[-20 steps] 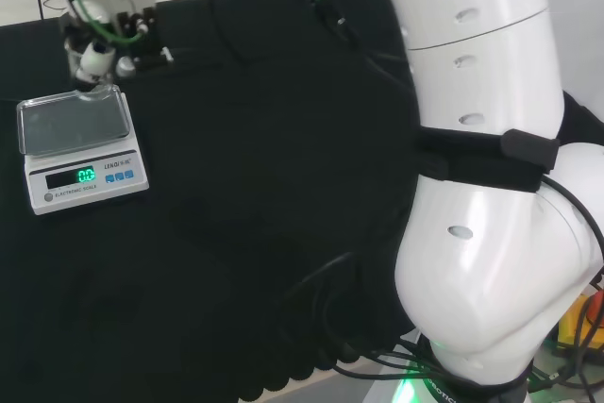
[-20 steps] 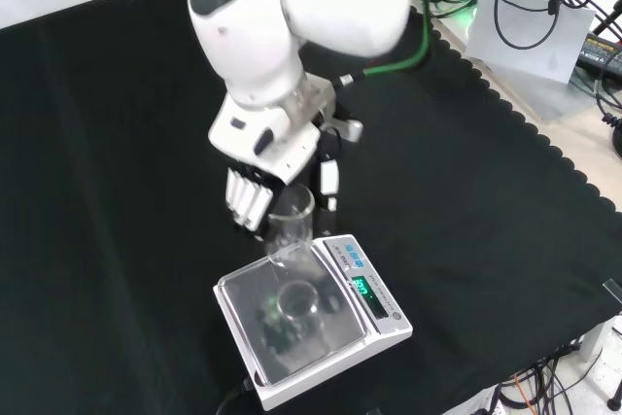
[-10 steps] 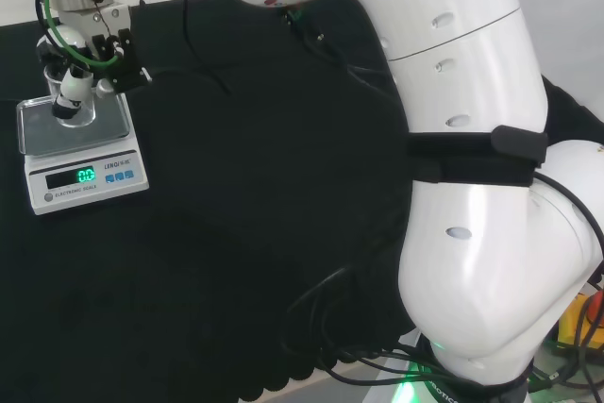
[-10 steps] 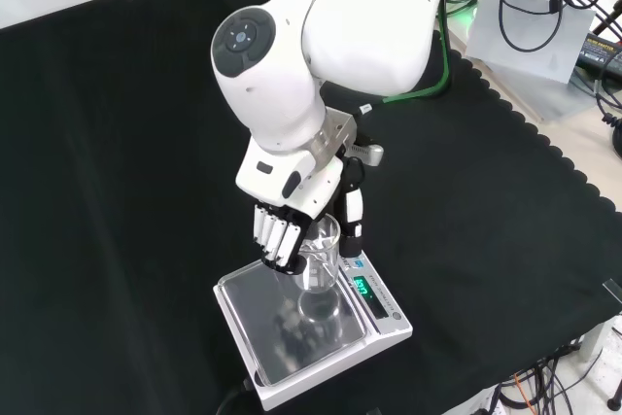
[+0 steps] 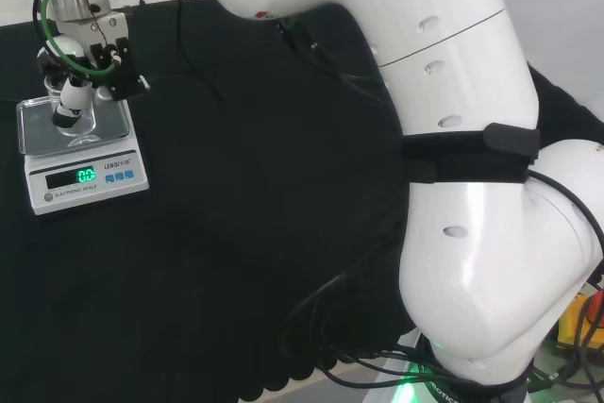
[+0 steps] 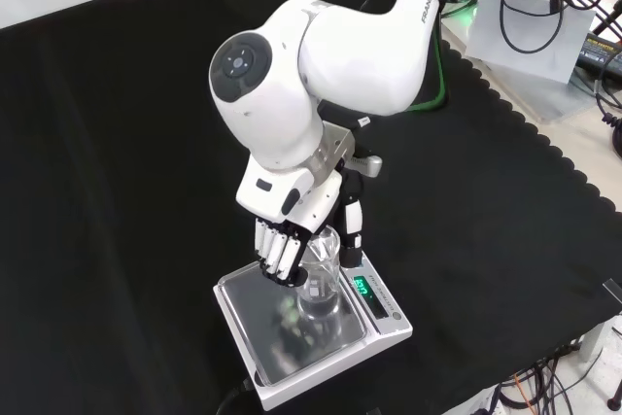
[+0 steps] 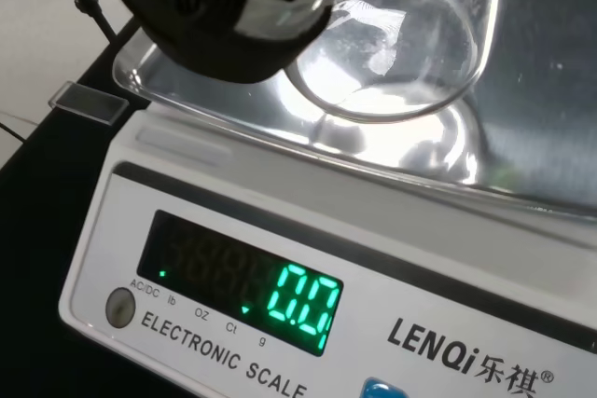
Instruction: Put the beaker on the electronic balance.
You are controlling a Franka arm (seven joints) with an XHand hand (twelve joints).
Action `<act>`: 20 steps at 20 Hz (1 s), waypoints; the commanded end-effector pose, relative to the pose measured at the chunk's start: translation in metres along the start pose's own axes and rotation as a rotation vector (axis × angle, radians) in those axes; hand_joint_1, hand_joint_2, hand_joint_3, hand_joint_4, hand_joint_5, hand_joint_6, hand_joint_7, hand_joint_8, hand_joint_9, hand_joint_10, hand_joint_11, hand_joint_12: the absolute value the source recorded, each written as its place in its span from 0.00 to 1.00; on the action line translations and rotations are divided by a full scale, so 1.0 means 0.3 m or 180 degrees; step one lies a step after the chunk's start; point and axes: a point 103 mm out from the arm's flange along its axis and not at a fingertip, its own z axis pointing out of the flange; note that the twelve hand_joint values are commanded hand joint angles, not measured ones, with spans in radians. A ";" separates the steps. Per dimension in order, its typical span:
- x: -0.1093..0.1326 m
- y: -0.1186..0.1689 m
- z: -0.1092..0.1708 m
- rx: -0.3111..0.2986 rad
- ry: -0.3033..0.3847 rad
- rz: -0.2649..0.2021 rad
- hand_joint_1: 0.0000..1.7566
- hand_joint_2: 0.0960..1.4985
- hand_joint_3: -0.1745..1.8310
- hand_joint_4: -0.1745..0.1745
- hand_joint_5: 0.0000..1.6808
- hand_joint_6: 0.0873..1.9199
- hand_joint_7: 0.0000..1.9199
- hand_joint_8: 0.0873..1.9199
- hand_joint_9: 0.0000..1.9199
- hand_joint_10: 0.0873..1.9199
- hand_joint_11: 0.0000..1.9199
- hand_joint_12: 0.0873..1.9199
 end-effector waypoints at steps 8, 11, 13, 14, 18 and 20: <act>-0.008 0.044 0.046 0.0103 0.0018 0.0013 0.61 0.63 0.41 0.00 0.42 0.81 0.24 0.75 0.39 0.70 0.43 0.62; -0.011 0.041 0.042 0.0120 0.0019 -0.0009 0.65 0.42 0.53 0.31 0.24 0.75 0.26 0.61 0.40 0.56 0.38 0.65; -0.012 0.037 0.041 0.0121 0.0021 -0.0013 0.64 0.34 0.57 0.38 0.13 0.58 0.22 0.57 0.38 0.51 0.33 0.67; -0.012 0.035 0.040 0.0117 0.0013 -0.0006 0.63 0.32 0.57 0.39 0.10 0.47 0.20 0.56 0.36 0.50 0.30 0.68; -0.015 0.029 0.042 0.0086 0.0009 0.0009 0.59 0.31 0.52 0.46 0.07 0.14 0.12 0.51 0.28 0.48 0.20 0.73; -0.020 0.023 0.034 0.0046 0.0038 0.0012 0.54 0.31 0.46 0.52 0.03 0.04 0.07 0.48 0.22 0.48 0.14 0.75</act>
